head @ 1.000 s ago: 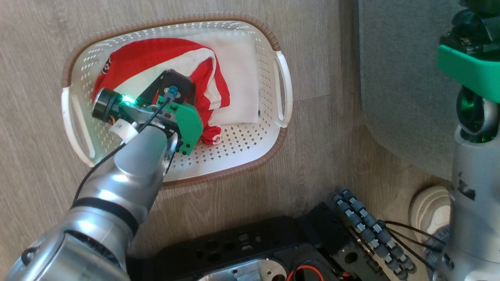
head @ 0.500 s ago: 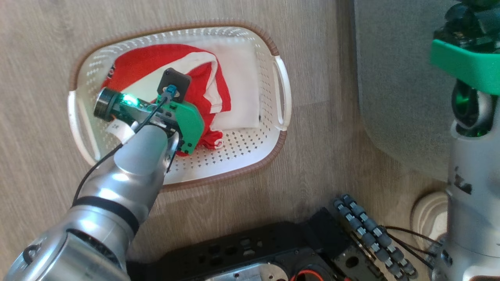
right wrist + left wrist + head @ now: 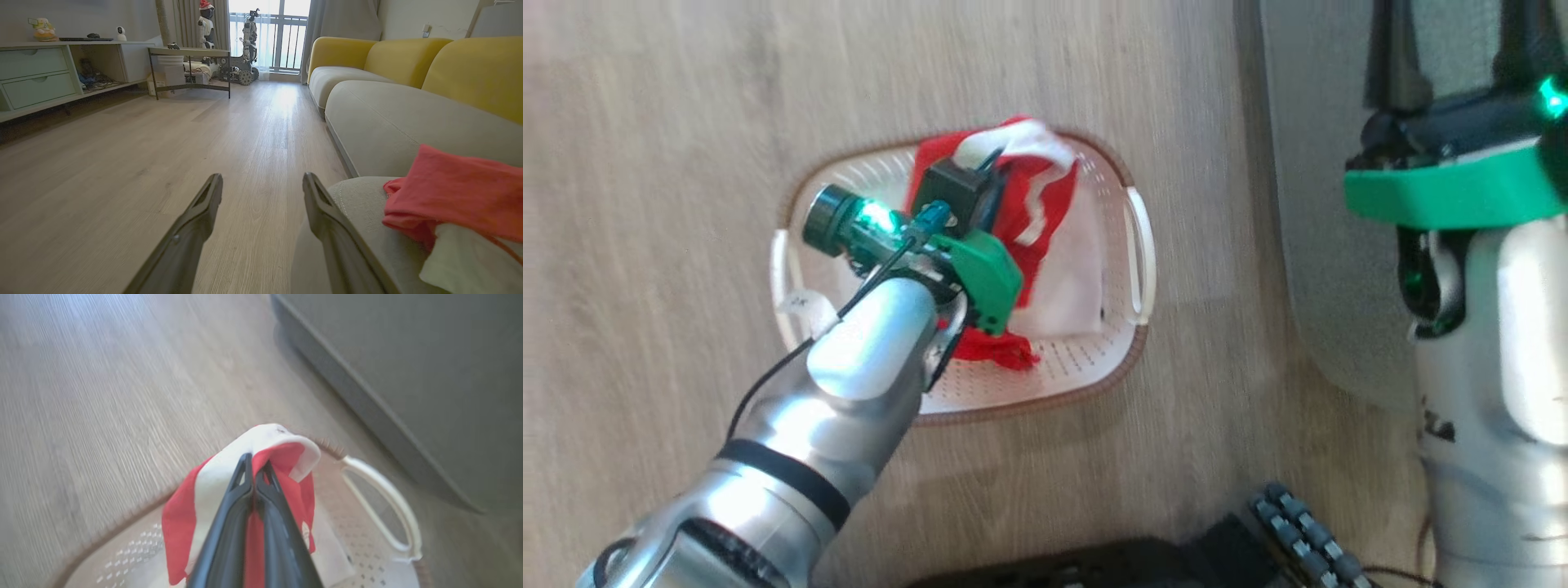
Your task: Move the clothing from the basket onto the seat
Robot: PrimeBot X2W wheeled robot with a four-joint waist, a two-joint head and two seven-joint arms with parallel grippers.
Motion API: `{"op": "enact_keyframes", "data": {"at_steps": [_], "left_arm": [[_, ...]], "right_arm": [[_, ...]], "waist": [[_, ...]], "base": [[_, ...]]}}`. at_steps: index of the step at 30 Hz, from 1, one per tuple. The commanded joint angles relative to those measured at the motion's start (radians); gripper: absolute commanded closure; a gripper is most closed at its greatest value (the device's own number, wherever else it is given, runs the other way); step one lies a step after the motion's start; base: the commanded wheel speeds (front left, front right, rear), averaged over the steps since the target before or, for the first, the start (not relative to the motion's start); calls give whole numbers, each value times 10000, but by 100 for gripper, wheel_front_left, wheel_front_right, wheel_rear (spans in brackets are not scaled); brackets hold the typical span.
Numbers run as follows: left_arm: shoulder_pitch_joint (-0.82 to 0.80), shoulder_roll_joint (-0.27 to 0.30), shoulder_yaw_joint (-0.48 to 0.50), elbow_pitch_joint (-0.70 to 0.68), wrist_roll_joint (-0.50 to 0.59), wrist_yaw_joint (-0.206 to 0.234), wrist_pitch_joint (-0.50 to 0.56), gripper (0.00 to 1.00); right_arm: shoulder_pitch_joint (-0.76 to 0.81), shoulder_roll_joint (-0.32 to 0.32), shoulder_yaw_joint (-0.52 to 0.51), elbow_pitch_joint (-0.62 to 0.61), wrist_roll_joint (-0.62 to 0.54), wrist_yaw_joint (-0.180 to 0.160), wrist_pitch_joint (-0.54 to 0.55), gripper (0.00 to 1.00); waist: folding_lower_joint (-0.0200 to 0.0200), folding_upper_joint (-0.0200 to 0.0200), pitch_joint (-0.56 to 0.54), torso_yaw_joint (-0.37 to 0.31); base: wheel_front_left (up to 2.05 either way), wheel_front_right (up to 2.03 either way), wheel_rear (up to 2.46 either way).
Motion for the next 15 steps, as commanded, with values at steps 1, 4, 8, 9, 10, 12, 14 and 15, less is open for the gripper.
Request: {"op": "enact_keyframes", "data": {"at_steps": [1, 4, 8, 9, 10, 12, 14, 15], "left_arm": [[224, 47, 314, -447, 26, 102, -131, 100], [560, 80, 678, -1496, 169, 128, -133, 100], [932, 158, 1048, -2484, 308, 54, -134, 100], [989, 197, 1125, -2650, 324, 20, -134, 100], [1026, 234, 1206, -2821, 339, -12, -134, 100], [1099, 322, 1324, -3134, 386, -103, -134, 100], [1213, 401, 1440, -3403, 400, -174, -134, 100], [1277, 437, 1470, -3482, 380, -219, -134, 100]], "right_arm": [[376, 70, 137, -226, 70, 69, -49, 0], [819, 70, 110, 160, 95, 69, -49, 0], [1437, 70, 61, 638, 185, 69, -49, 0], [1578, 70, 39, 746, 201, 69, -49, 0], [1712, 70, 25, 847, 226, 69, -49, 0], [1978, 70, 24, 1066, 269, 69, -49, 0], [2268, 70, 67, 1307, 209, 69, -49, 0], [2418, 70, 88, 1418, 177, 69, -49, 0]], "waist": [[0, -1, -790, 427], [0, -1, -1562, 684], [0, -1, -2616, 966], [0, -1, -2862, 1016], [0, -1, -3081, 1056], [0, -1, -3573, 1123], [0, -1, -4140, 1172], [0, -1, -4390, 1190]], "base": [[0, 0, 0], [0, 0, 0], [0, 0, 0], [0, 0, 0], [0, 0, 0], [0, 0, 0], [0, 0, 0], [0, 0, 0]]}}
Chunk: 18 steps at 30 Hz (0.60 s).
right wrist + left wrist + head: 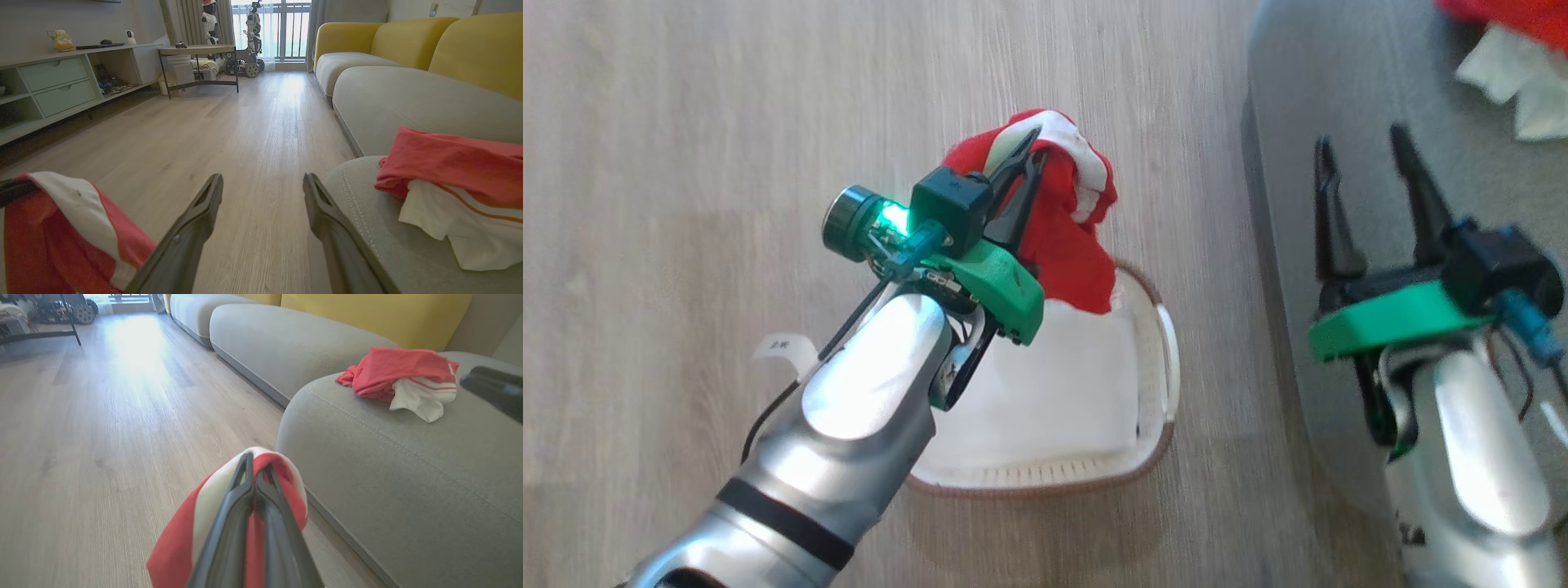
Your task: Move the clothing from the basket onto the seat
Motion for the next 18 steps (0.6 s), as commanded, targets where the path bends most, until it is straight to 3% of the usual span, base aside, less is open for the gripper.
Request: {"op": "enact_keyframes", "data": {"at_steps": [1, 12, 18], "left_arm": [[59, 244, 355, -437, 54, -128, -125, 100], [375, 577, 488, -884, -357, -387, 127, 100], [370, 635, 428, -1234, -477, -425, 481, 100]], "right_arm": [[376, 70, 260, -102, 70, 69, -49, 0], [1725, 70, 1144, 821, 662, 69, -49, 0], [1986, 70, 1742, 1007, 894, 69, -49, 0]], "waist": [[1, -1, -1370, 343], [1, -1, -3672, 424], [1, -1, -4083, 552]], "base": [[0, 0, 0], [0, 0, 0], [0, 0, 0]]}}
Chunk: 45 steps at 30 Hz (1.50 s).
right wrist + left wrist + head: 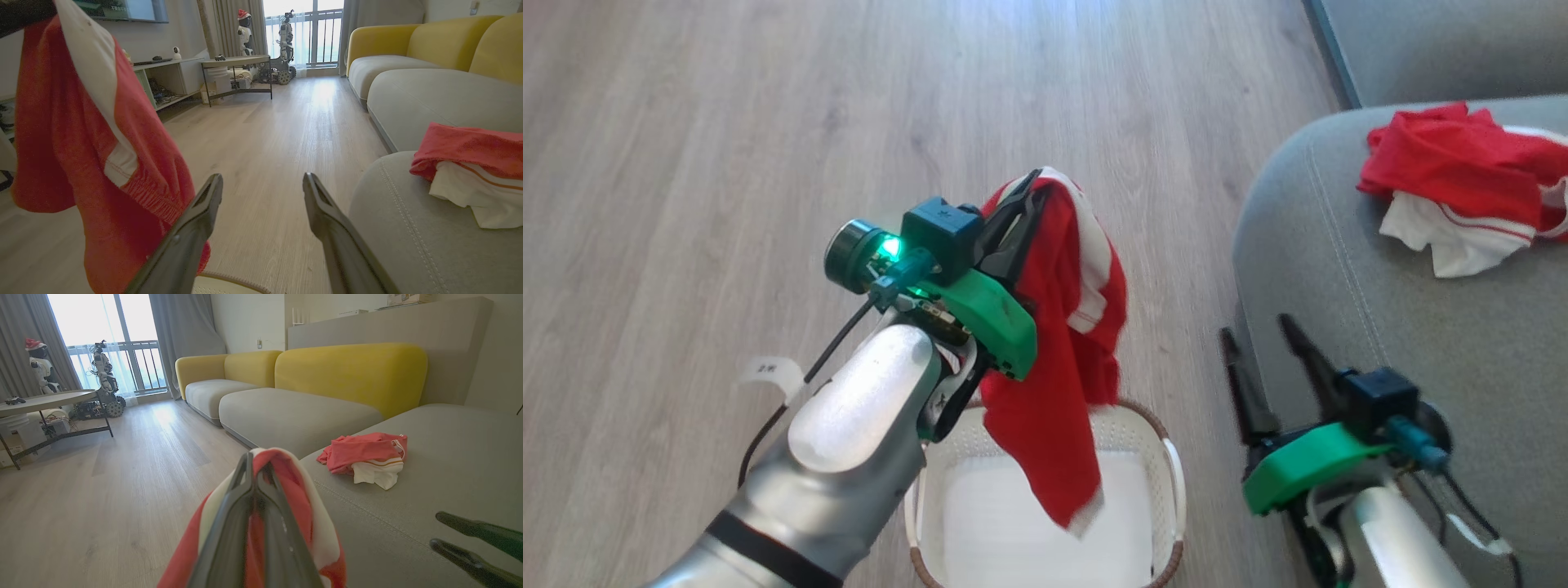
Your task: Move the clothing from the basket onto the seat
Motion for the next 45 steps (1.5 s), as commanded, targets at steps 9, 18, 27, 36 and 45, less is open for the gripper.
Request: {"op": "enact_keyframes", "data": {"at_steps": [9, 18, 27, 36, 45], "left_arm": [[-706, -31, -63, -905, -35, -133, 326, 100], [-1019, -307, -425, -1460, -86, -176, 508, 100], [-1061, -361, -561, -1611, -152, -141, 467, 100], [-731, -268, -504, -1483, -373, -35, 335, 100], [-313, -36, -205, -1018, -651, 168, 53, 30]], "right_arm": [[-602, 64, 1963, 86, 614, 71, -53, 0], [-1916, 64, 2560, 1065, -90, 71, -53, 0], [-3098, 64, 3235, 2459, -114, 71, -53, 21], [-3630, 64, 3407, 2810, 97, 71, -53, 100], [-3963, -66, 2883, 2828, -279, 71, -53, 100]], "waist": [[1, -1, -495, 455], [1, -1, -614, 683], [1, -1, -500, 832], [1, -1, -331, 866], [1, -1, -213, 542]], "base": [[0, 0, 0], [0, 0, 0], [0, 0, 0], [0, 0, 0], [0, 0, 0]]}}
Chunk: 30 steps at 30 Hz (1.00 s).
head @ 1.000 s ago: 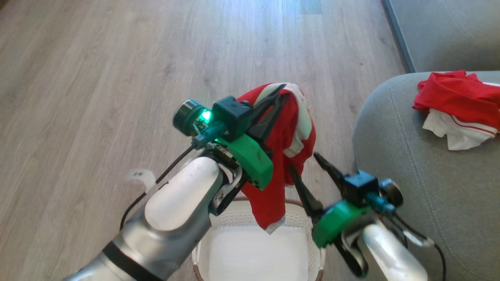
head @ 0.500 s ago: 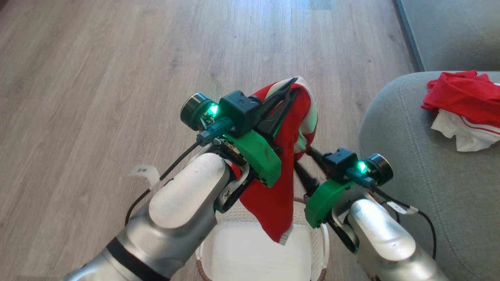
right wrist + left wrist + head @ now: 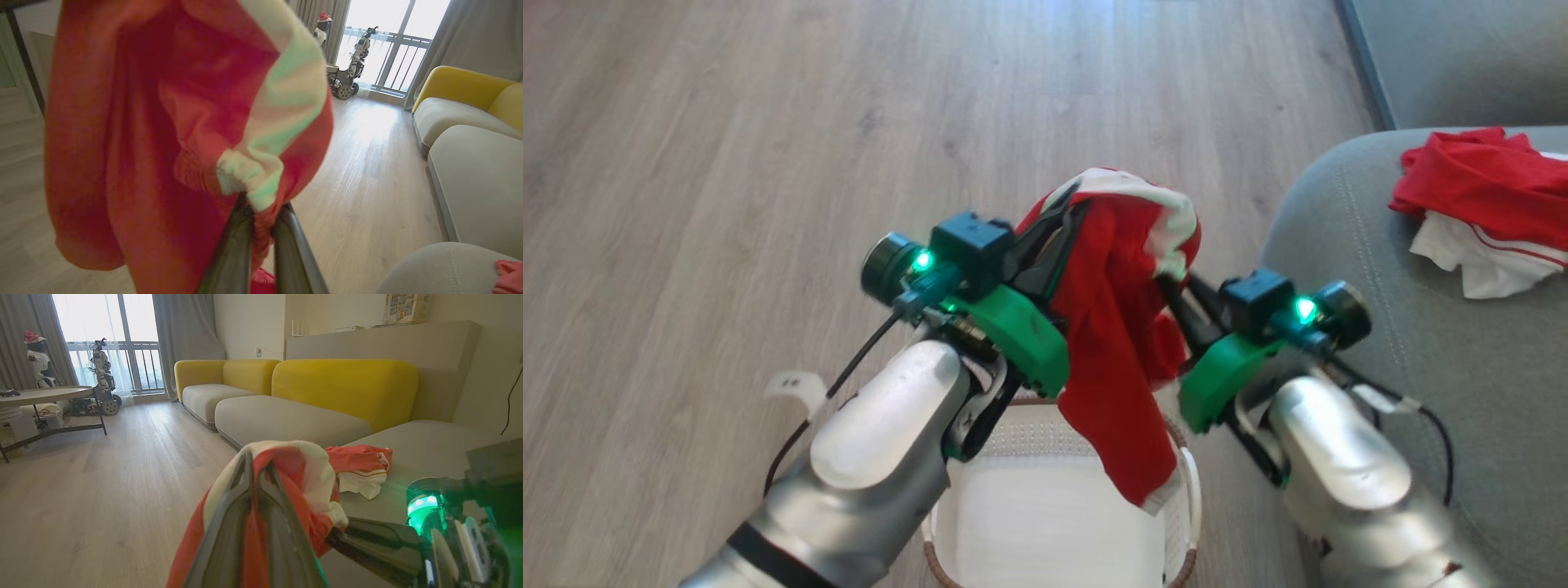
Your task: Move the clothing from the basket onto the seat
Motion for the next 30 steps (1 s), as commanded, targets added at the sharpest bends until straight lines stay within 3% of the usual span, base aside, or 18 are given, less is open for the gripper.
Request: {"op": "enact_keyframes", "data": {"at_steps": [1, 10, 17, 24, 30], "left_arm": [[-343, 181, 464, -246, -63, 38, -141, 0], [268, 186, 549, 108, -248, 147, -497, 0], [552, 163, 253, 259, -73, 198, -589, 0], [526, 74, 118, 403, -53, 138, -638, 0], [359, 21, -41, 627, 47, 66, -661, 0]], "right_arm": [[-556, -11, -17, -316, -60, 69, -57, 100], [-949, -674, -1126, -722, -489, 69, -57, 100], [-933, -1021, -2044, -1279, -825, 69, -56, 100], [-1075, -1166, -2309, -1865, -909, 69, 85, 100], [-1295, -1215, -2084, -2162, -693, 69, 291, 100]], "waist": [[1, -1, 32, -109], [1, -1, 233, -1105], [1, -1, 524, -2504], [1, -1, 988, -3701], [1, -1, 1429, -4217]], "base": [[0, 0, 0], [0, 0, 0], [0, 0, 0], [0, 0, 0], [0, 0, 0]]}}
